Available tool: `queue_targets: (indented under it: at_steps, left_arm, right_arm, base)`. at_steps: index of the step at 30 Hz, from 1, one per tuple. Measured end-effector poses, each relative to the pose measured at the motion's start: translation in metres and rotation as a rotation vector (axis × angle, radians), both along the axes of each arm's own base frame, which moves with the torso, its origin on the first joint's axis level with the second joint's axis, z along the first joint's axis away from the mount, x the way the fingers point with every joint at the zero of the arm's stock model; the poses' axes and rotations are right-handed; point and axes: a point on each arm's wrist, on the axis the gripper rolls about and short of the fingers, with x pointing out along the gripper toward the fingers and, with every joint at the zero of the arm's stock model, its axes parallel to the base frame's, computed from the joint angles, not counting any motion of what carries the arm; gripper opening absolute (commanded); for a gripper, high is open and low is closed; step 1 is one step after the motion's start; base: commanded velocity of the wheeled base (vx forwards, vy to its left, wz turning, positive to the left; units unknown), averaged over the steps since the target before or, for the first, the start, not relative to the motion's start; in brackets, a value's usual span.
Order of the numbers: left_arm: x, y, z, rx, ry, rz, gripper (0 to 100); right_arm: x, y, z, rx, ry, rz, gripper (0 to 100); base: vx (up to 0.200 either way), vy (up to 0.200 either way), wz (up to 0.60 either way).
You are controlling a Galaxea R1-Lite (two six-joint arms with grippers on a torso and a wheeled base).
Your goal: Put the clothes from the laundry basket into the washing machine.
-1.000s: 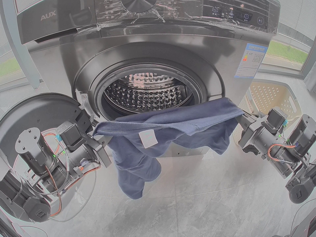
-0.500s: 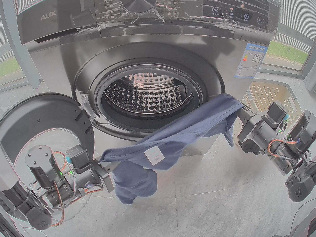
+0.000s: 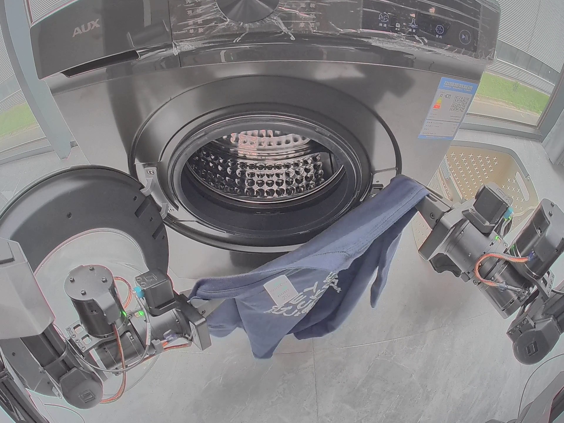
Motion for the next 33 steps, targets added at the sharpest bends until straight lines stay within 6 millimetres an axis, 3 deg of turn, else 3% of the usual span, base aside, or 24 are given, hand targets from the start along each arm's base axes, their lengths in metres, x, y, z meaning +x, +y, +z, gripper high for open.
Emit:
queue_targets:
  at_steps: [14,24,33]
  left_arm:
    - [0.027,0.001,0.037,-0.099,-0.162,0.130,0]
    - [0.026,0.013,0.070,-0.169,-0.279,0.168,0]
    - [0.023,0.015,0.081,-0.188,-0.315,0.168,0]
  right_arm:
    - [-0.001,-0.003,-0.009,-0.023,0.037,-0.012,0]
    - [-0.007,-0.006,-0.020,-0.057,0.079,-0.003,0]
    - [-0.007,-0.005,-0.017,-0.051,0.058,-0.004,0]
  base:
    - [0.000,0.000,0.00]
    - [0.000,0.000,0.00]
    - [0.000,0.000,0.00]
